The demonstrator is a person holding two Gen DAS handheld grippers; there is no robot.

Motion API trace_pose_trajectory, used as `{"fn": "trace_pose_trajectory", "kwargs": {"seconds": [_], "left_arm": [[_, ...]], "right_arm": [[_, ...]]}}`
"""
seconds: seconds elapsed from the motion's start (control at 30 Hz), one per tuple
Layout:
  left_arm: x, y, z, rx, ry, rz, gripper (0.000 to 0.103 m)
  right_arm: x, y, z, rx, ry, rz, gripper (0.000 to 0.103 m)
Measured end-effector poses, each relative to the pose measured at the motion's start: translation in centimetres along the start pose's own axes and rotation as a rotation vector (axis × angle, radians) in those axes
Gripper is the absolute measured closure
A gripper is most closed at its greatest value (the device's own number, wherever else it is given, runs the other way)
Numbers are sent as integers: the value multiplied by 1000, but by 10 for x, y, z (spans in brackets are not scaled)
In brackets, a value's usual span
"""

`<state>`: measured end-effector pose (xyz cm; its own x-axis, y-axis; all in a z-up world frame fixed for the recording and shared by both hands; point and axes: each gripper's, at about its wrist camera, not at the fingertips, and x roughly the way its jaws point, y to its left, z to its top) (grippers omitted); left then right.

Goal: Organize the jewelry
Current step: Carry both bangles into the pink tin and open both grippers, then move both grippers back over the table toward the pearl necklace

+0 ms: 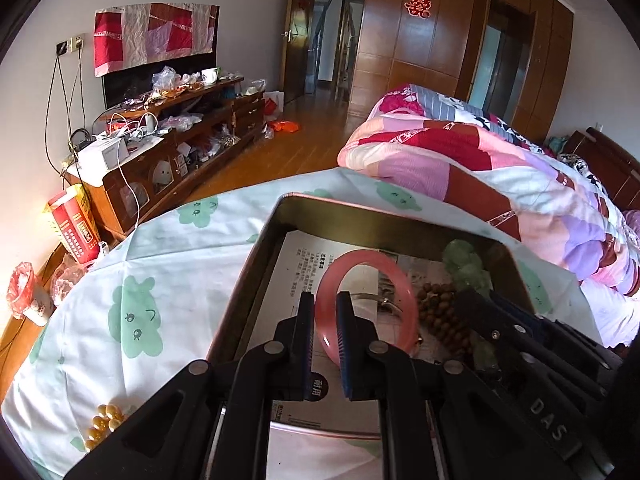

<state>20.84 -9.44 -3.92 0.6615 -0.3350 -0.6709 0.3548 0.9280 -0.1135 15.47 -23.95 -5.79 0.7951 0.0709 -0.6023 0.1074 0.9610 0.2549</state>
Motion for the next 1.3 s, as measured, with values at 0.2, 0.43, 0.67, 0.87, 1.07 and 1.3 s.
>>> {"fn": "trace_pose_trajectory", "kwargs": {"seconds": [0.2, 0.43, 0.67, 0.87, 1.07, 1.3], "left_arm": [[-11, -10, 7, 70, -7, 88, 65], [-52, -3, 7, 44, -80, 106, 29], [-82, 2, -21, 13, -77, 92, 29], [-101, 16, -53, -40, -66, 118, 29], [-118, 37, -87, -120, -63, 136, 29], [-141, 59, -117, -138, -78, 222, 29]], "right_arm": [[-11, 3, 1, 0, -60, 3, 43], [-46, -11, 5, 83, -225, 0, 26], [-58, -2, 1, 46, -233, -62, 26], [-83, -1, -24, 47, -218, -85, 21], [-100, -5, -42, 68, -218, -118, 21], [-110, 7, -56, 26, -217, -136, 21]]}}
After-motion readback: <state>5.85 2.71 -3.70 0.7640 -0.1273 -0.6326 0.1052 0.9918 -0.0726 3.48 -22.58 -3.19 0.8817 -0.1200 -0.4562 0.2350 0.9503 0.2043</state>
